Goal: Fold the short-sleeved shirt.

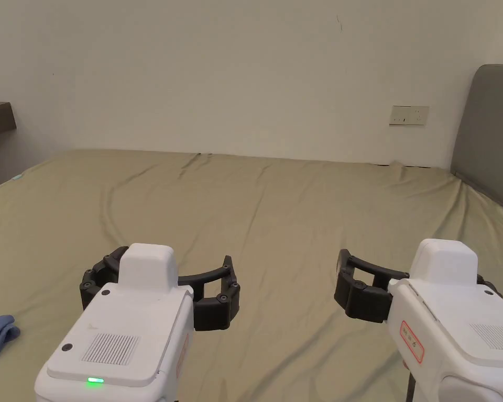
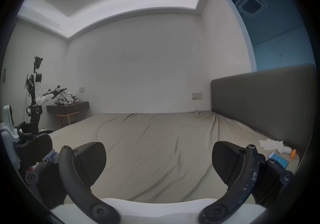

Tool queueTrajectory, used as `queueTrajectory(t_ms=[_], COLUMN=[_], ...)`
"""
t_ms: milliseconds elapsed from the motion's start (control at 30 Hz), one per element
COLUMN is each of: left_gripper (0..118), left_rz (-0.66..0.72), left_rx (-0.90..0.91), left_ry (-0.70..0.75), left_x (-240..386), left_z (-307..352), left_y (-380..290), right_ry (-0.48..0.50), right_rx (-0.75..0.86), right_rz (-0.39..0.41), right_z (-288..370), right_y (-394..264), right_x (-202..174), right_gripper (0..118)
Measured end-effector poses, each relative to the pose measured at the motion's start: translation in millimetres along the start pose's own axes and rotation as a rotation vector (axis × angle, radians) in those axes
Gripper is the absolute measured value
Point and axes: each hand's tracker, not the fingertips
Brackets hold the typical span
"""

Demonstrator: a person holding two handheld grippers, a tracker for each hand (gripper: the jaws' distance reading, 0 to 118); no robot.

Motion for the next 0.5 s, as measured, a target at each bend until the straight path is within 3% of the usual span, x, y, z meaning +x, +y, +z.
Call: queueTrajectory(t_ms=[133,500], left_gripper=[118,118], left_rz=[-0.019,0.016], left_rx=[0.025,0.007], left_ry=[0.017,0.025], left_x=[-2.3,-9.0], left_z=[0.3,-3.9], left_y=[3.0,2.7], right_ry=[-0.047,-0.056], right_rx=[0.008,0.029], right_rz=[0.035,0.105], right_z=[-2.3,-2.6], right_y=[-3.7,-9.4], right_x=[-4.5,-11.4], right_gripper=[118,118])
